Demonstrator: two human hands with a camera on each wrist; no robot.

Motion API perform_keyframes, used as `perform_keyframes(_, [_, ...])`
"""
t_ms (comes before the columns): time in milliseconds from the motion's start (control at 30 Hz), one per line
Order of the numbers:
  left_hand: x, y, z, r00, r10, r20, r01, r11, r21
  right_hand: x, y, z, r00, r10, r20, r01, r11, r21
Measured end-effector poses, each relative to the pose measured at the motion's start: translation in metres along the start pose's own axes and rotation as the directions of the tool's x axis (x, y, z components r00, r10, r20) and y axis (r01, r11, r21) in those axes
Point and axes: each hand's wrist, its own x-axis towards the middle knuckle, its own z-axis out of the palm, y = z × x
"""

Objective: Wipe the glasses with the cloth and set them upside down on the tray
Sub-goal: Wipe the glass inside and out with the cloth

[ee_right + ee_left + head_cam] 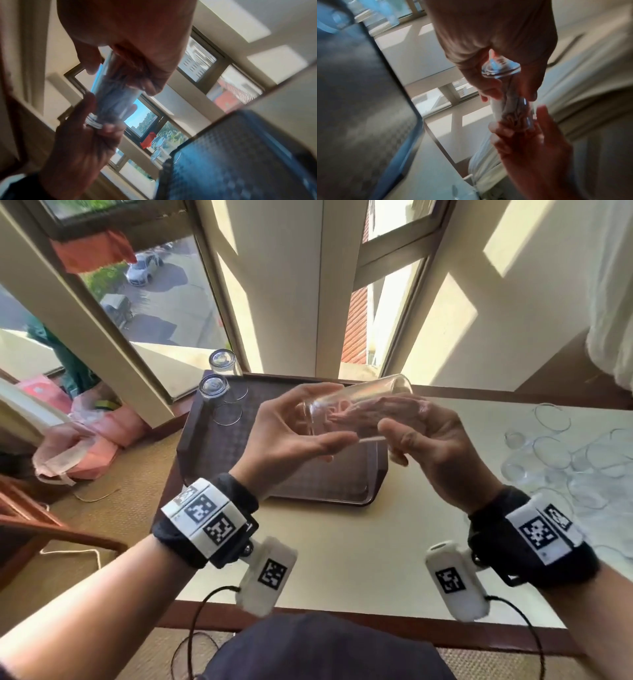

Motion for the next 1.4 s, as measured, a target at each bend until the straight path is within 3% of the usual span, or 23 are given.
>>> perform_keyframes(33, [0.000, 0.000, -0.001, 0.989, 0.145, 0.015, -0.146, 0.976, 0.161, 0.000, 0.001, 0.001, 0.998, 0.068, -0.020, -0.066, 0.996, 0.064])
perform_keyframes(100, [-0.001, -0.003, -0.004, 0.891, 0.430, 0.148, -0.441, 0.737, 0.512, 0.001, 0.006, -0.004, 0.983, 0.181, -0.002, -0.179, 0.974, 0.137])
perform_keyframes(133, [-0.001, -0.006, -0.006, 0.842, 0.495, 0.217, -0.516, 0.618, 0.593, 0.000, 0.008, -0.006, 0.979, 0.204, 0.019, -0.205, 0.967, 0.152])
perform_keyframes(167, [-0.002, -0.008, -0.005, 0.835, 0.501, 0.229, -0.525, 0.599, 0.605, 0.000, 0.008, -0.006, 0.978, 0.204, 0.033, -0.206, 0.966, 0.155])
perform_keyframes(200, [-0.003, -0.010, -0.005, 0.867, 0.456, 0.201, -0.483, 0.668, 0.566, -0.001, 0.007, -0.005, 0.982, 0.188, 0.027, -0.190, 0.972, 0.140])
perform_keyframes(267, [-0.002, -0.008, -0.002, 0.984, 0.105, 0.141, -0.131, 0.974, 0.185, -0.002, 0.004, -0.005, 0.997, 0.081, -0.014, -0.079, 0.995, 0.068])
perform_keyframes(333, [0.000, -0.004, 0.000, 0.949, -0.225, 0.220, 0.269, 0.942, -0.201, 0.000, 0.000, -0.006, 0.997, -0.067, 0.047, 0.073, 0.988, -0.133])
perform_keyframes(400, [0.004, -0.005, -0.002, 0.916, -0.314, 0.250, 0.376, 0.890, -0.257, 0.004, 0.001, -0.008, 0.980, -0.154, 0.126, 0.185, 0.938, -0.294])
perform_keyframes(500, [0.006, 0.002, 0.001, 0.967, -0.191, 0.166, 0.209, 0.973, -0.102, -0.001, 0.002, -0.003, 0.995, -0.085, 0.052, 0.093, 0.978, -0.187])
perform_keyframes(567, [0.008, 0.003, -0.001, 0.989, 0.072, 0.131, -0.099, 0.972, 0.213, -0.003, 0.000, 0.002, 0.999, 0.051, -0.014, -0.052, 0.998, -0.025])
perform_keyframes(633, [0.011, -0.002, -0.001, 0.890, 0.380, 0.253, -0.455, 0.692, 0.561, -0.003, 0.002, 0.001, 0.985, 0.166, -0.048, -0.164, 0.986, 0.040])
perform_keyframes(700, [0.011, -0.012, -0.002, 0.819, 0.471, 0.328, -0.559, 0.524, 0.642, -0.001, 0.003, 0.001, 0.978, 0.194, -0.071, -0.190, 0.980, 0.058])
perform_keyframes(767, [0.010, -0.020, -0.001, 0.879, 0.418, 0.228, -0.468, 0.669, 0.578, -0.001, 0.002, 0.004, 0.982, 0.155, -0.112, -0.152, 0.988, 0.039])
perform_keyframes(833, [0.008, -0.021, 0.000, 0.985, 0.098, 0.139, -0.127, 0.968, 0.217, -0.001, 0.003, 0.005, 0.988, 0.072, -0.139, -0.068, 0.997, 0.034])
perform_keyframes(900, [0.009, -0.017, -0.001, 0.956, -0.234, 0.179, 0.252, 0.964, -0.089, -0.001, 0.007, 0.004, 0.989, -0.035, -0.141, 0.031, 0.999, -0.031])
perform_keyframes(933, [0.010, -0.017, -0.002, 0.930, -0.321, 0.178, 0.346, 0.929, -0.132, -0.001, 0.008, 0.006, 0.986, -0.078, -0.145, 0.067, 0.995, -0.077])
perform_keyframes(1067, [0.013, -0.015, -0.002, 0.900, -0.408, 0.150, 0.433, 0.877, -0.208, -0.007, 0.013, 0.016, 0.966, -0.116, -0.230, 0.103, 0.992, -0.067])
perform_keyframes(1133, [0.013, -0.010, -0.005, 0.935, -0.338, 0.104, 0.349, 0.930, -0.119, -0.009, 0.015, 0.019, 0.969, -0.019, -0.248, 0.022, 1.000, 0.009])
perform_keyframes(1200, [0.013, -0.005, -0.007, 0.988, -0.129, 0.080, 0.118, 0.985, 0.130, -0.010, 0.018, 0.017, 0.962, 0.118, -0.245, -0.097, 0.991, 0.095])
perform_keyframes(1233, [0.013, -0.004, -0.010, 0.993, 0.032, 0.110, -0.064, 0.954, 0.292, -0.010, 0.020, 0.015, 0.957, 0.183, -0.227, -0.151, 0.977, 0.148])
perform_keyframes(1300, [0.014, -0.007, -0.013, 0.906, 0.323, 0.272, -0.422, 0.703, 0.572, -0.011, 0.020, 0.012, 0.948, 0.274, -0.161, -0.224, 0.936, 0.273])
perform_keyframes(1333, [0.015, -0.008, -0.013, 0.857, 0.386, 0.341, -0.513, 0.585, 0.628, -0.011, 0.020, 0.011, 0.946, 0.297, -0.134, -0.242, 0.916, 0.321])
perform_keyframes(1400, [0.015, -0.013, -0.013, 0.859, 0.396, 0.326, -0.508, 0.574, 0.643, -0.009, 0.019, 0.008, 0.954, 0.269, -0.134, -0.217, 0.924, 0.315])
